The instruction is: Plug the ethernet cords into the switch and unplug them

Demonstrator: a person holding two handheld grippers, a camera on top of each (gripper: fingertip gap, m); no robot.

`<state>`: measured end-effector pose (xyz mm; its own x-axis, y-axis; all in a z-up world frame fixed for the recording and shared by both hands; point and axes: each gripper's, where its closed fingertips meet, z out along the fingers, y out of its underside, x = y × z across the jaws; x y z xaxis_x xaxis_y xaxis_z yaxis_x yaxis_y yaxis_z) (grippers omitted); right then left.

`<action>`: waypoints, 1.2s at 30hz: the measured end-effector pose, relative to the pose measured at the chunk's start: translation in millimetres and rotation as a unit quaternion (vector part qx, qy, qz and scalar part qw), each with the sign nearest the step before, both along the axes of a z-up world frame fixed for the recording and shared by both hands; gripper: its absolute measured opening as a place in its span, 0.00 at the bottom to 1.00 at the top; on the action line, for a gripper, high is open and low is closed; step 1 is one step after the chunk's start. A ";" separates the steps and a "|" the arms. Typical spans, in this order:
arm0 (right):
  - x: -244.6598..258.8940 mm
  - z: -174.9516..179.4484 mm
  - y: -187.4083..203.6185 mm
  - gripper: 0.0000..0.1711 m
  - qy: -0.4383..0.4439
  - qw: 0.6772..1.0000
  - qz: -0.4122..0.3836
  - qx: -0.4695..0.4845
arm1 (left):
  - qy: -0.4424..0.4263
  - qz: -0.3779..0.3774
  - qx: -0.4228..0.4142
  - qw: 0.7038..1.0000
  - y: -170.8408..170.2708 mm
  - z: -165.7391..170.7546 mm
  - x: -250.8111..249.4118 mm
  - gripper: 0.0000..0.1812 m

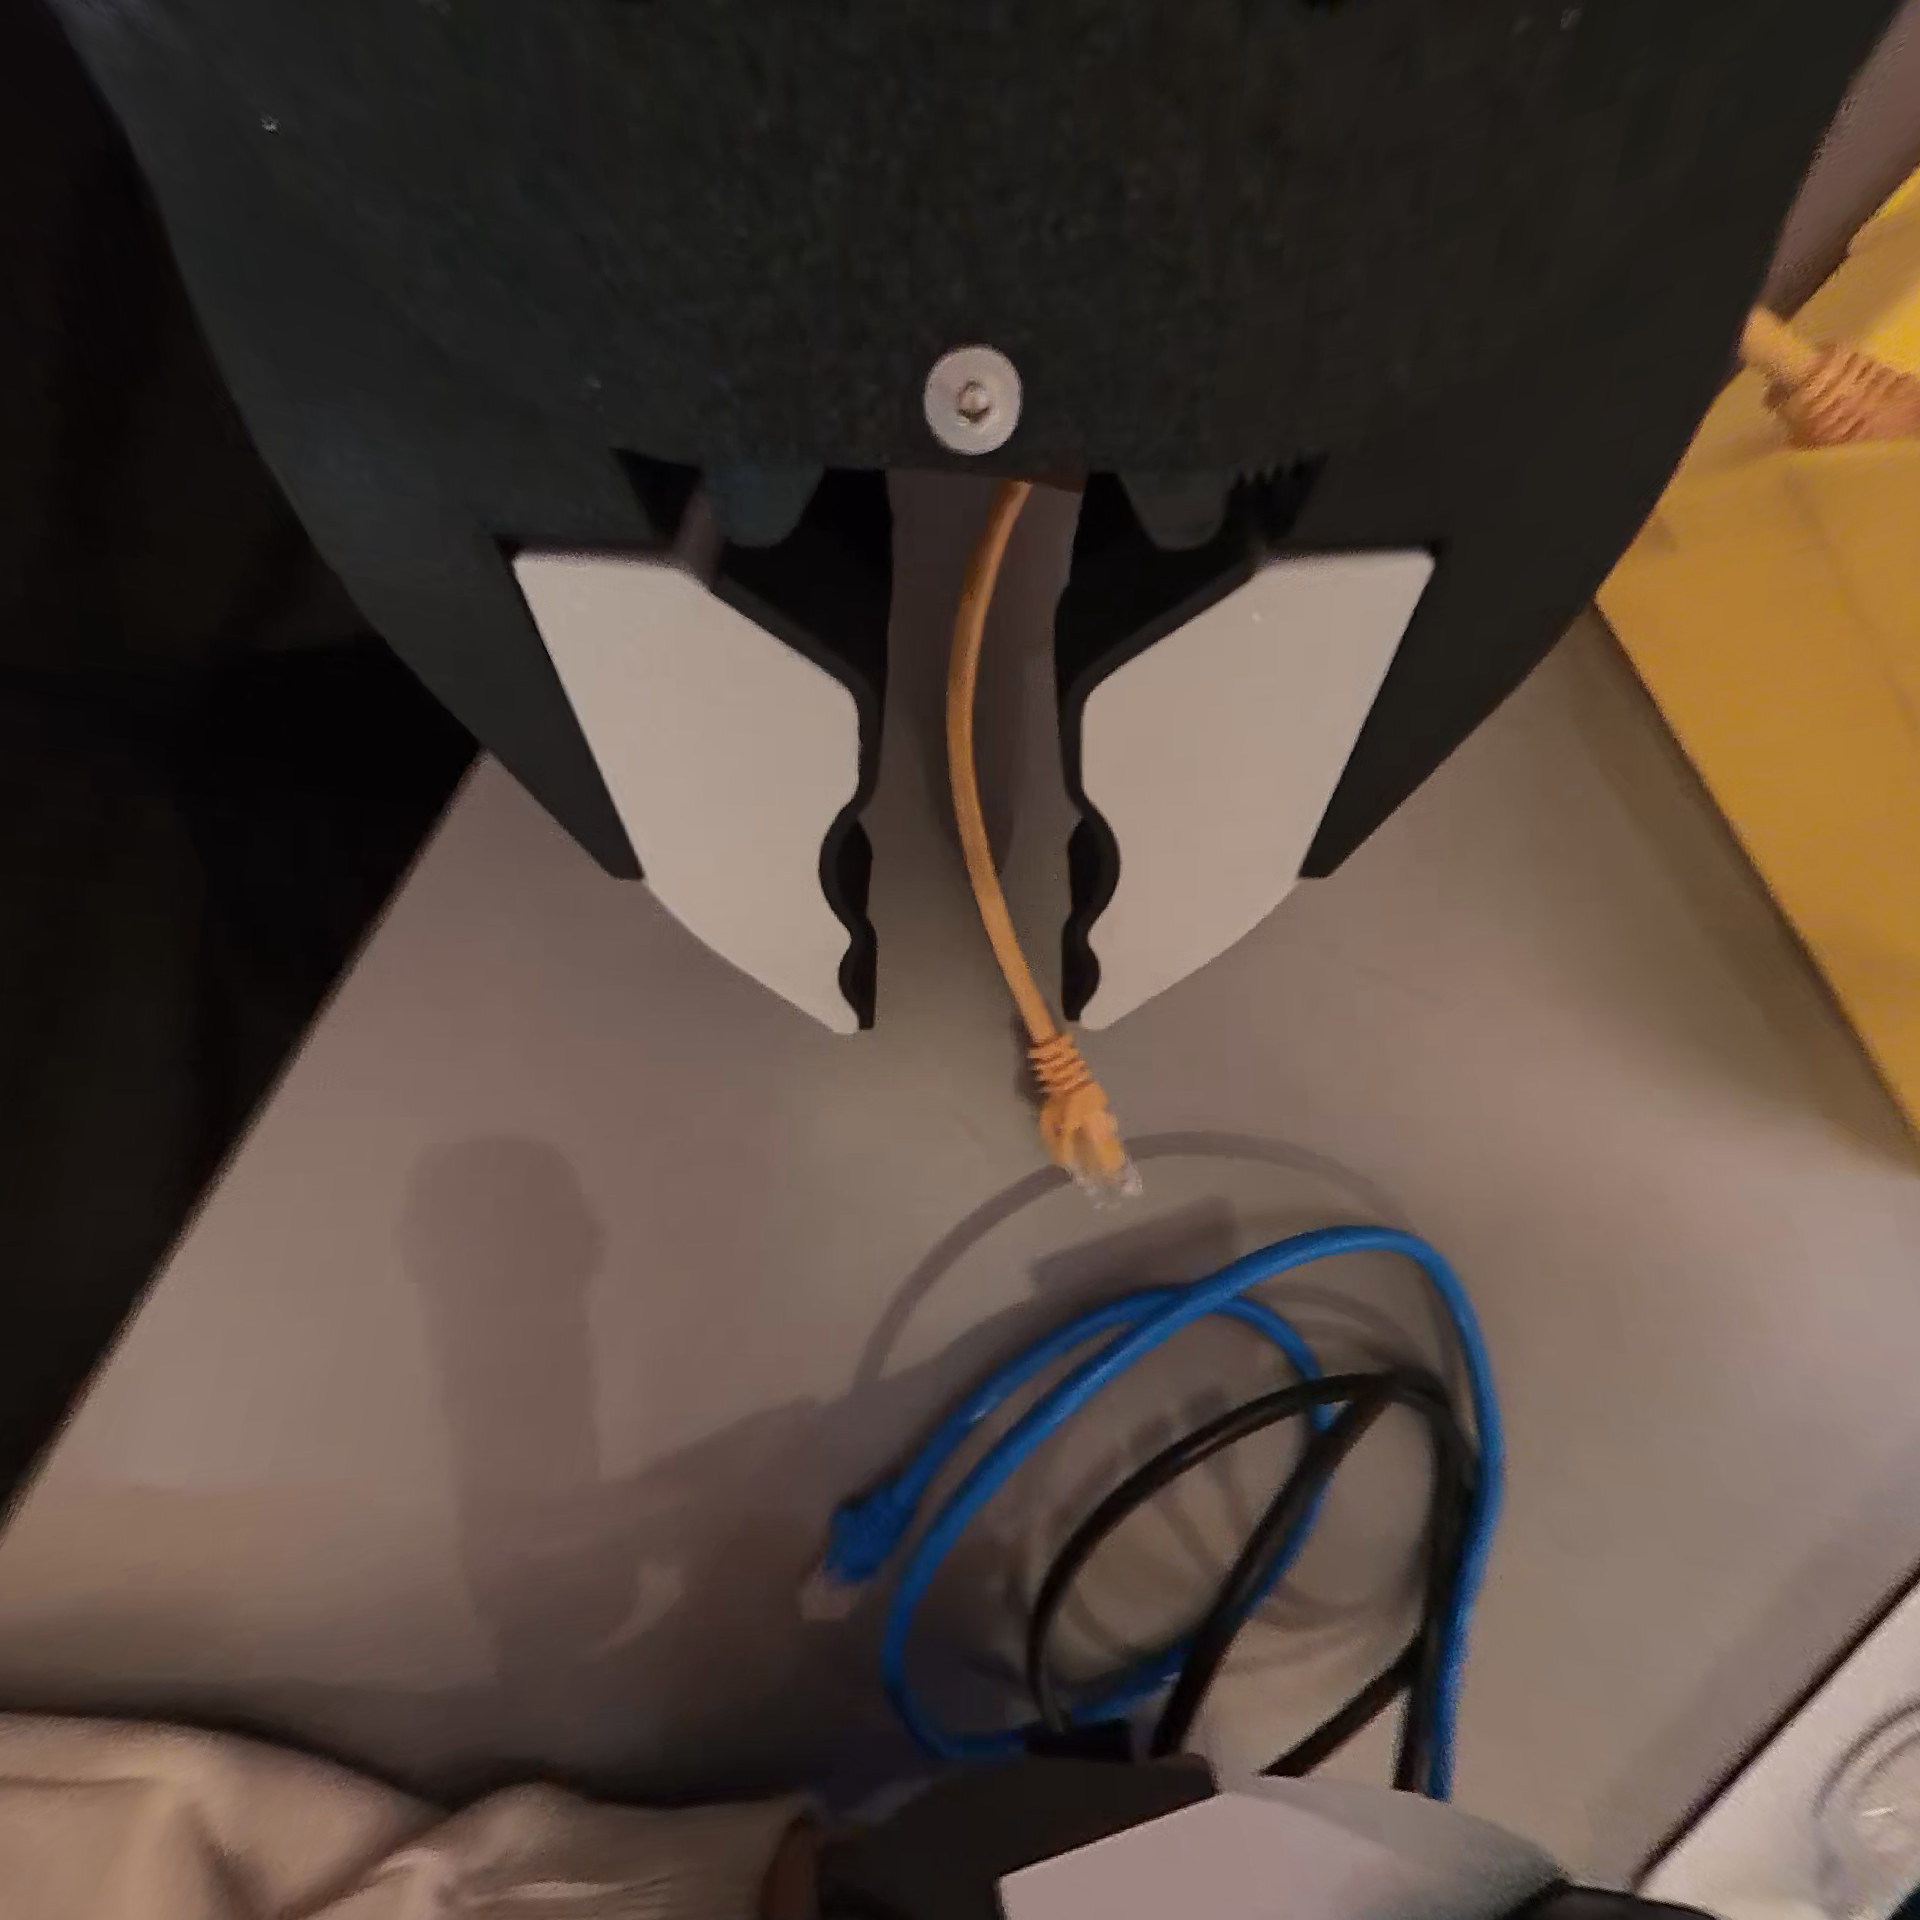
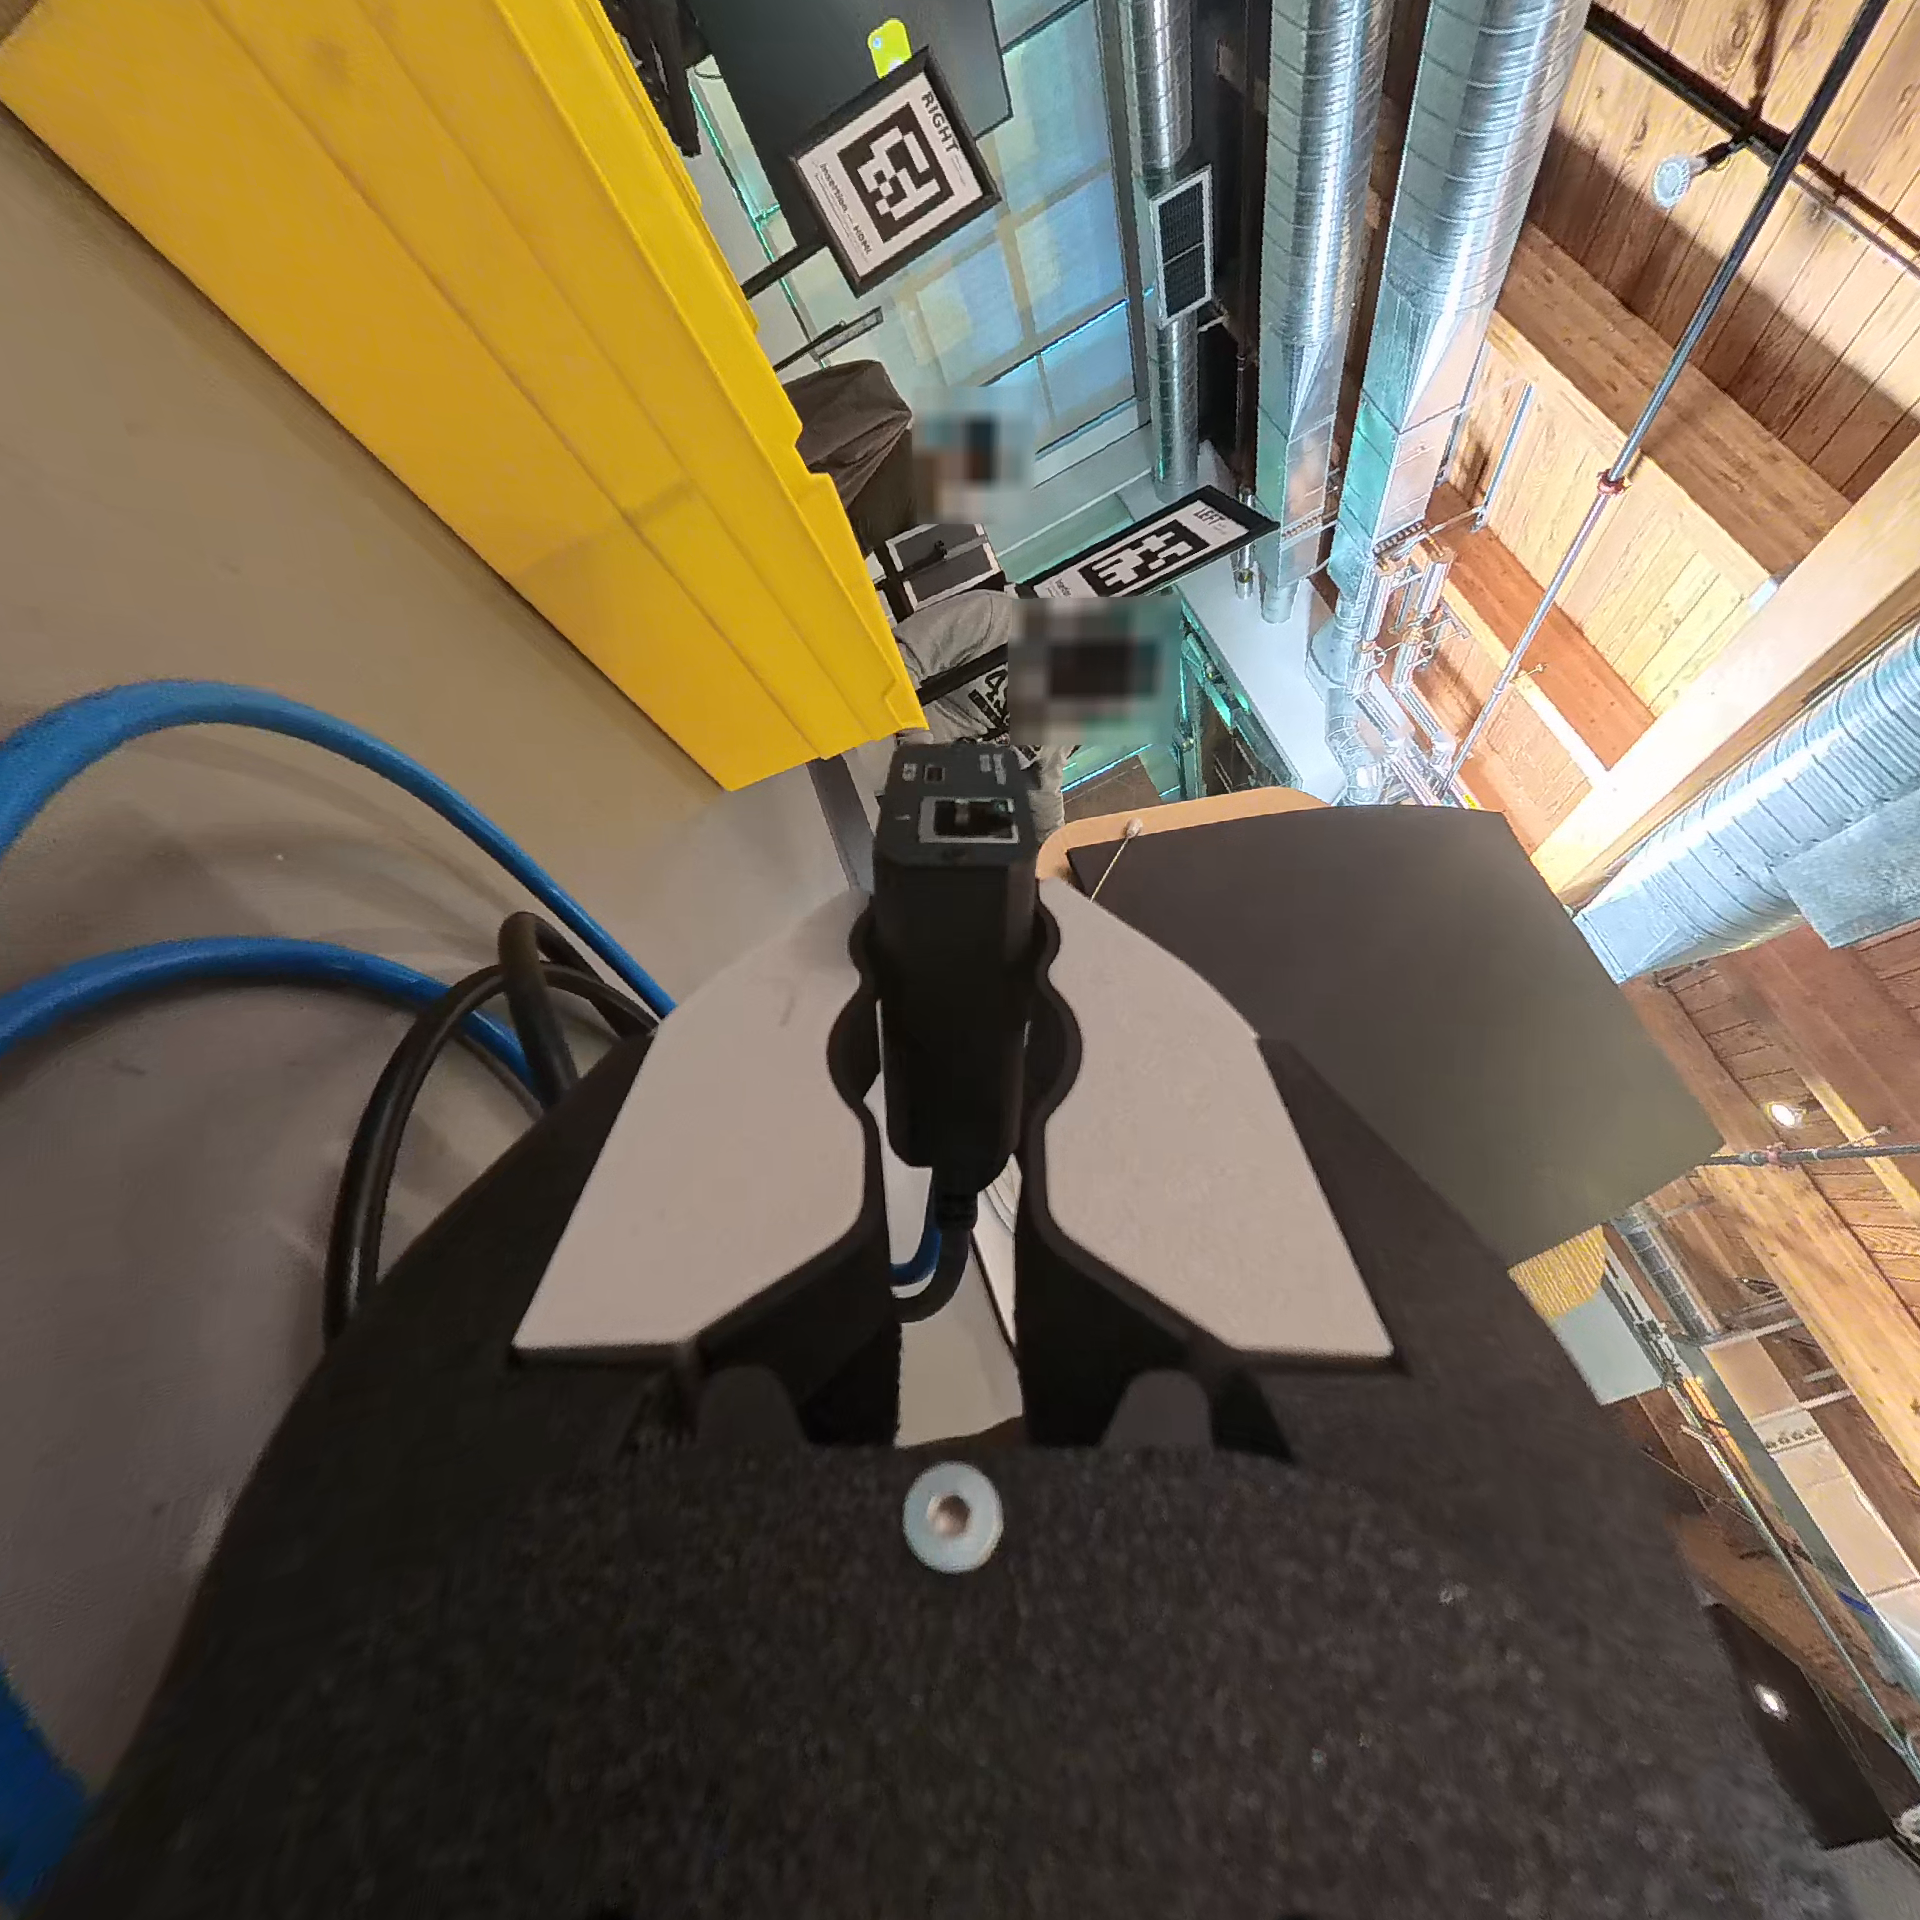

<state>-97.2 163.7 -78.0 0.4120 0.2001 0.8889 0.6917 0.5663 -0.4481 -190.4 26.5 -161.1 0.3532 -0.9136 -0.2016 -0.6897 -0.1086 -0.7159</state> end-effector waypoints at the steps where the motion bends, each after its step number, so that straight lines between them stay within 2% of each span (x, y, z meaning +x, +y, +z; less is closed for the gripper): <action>1: 0.1 -0.2 0.2 0.14 0.000 1.000 0.000 0.000 | -0.001 0.021 0.007 1.000 5.6 -1.4 0.0 0.20; 6: -0.4 -0.8 0.5 0.14 -0.001 1.000 0.001 -0.002 | 0.034 0.081 -0.001 0.996 24.7 -21.7 5.9 0.22; 7: -0.5 -1.0 0.4 0.14 -0.001 1.000 0.001 -0.002 | 0.052 0.092 0.004 0.994 29.3 -25.8 4.1 0.19; 9: -0.4 -1.1 0.6 0.14 -0.002 1.000 0.001 -0.002 | 0.070 0.096 0.008 0.993 32.7 -34.1 3.4 0.03; 12: -0.7 -0.7 0.3 0.14 -0.002 1.000 0.002 -0.002 | 0.079 0.086 -0.011 0.993 29.7 -34.9 5.1 0.02; 14: -0.9 -0.5 0.1 0.14 -0.004 1.000 0.003 0.001 | 0.072 0.071 -0.052 0.994 21.6 -32.7 7.5 0.03; 16: -0.9 0.3 -0.6 0.14 -0.003 1.000 0.004 0.004 | 0.012 0.053 -0.131 0.990 4.2 -12.4 17.0 0.02; 20: -0.5 1.1 -0.7 0.14 -0.001 1.000 0.004 0.005 | -0.134 -0.034 -0.266 0.954 -46.1 83.1 37.1 0.02; 24: -0.8 -0.5 -0.4 0.14 -0.004 1.000 0.006 0.006 | -0.171 -0.070 -0.301 0.936 -61.6 135.9 33.9 0.02; 25: -0.8 -0.4 -0.6 0.14 -0.005 1.000 0.006 0.007 | -0.174 -0.058 -0.300 0.936 -53.2 143.7 28.0 0.02; 28: -0.6 0.6 -1.5 0.14 -0.005 1.000 0.005 0.010 | -0.148 0.025 -0.200 0.968 -14.8 166.8 -13.1 0.02; 31: -0.9 1.3 -1.7 0.14 -0.004 1.000 0.006 0.011 | -0.196 -0.013 -0.225 0.955 -36.3 204.0 -25.1 0.02; 33: -1.6 -0.2 -1.3 0.14 -0.009 1.000 0.007 0.012 | -0.187 -0.040 -0.242 0.951 -49.4 203.0 -18.7 0.02; 36: -3.3 -1.9 -2.4 0.14 -0.019 1.000 0.006 0.019 | -0.137 -0.047 -0.281 0.949 -44.2 166.8 -0.8 0.02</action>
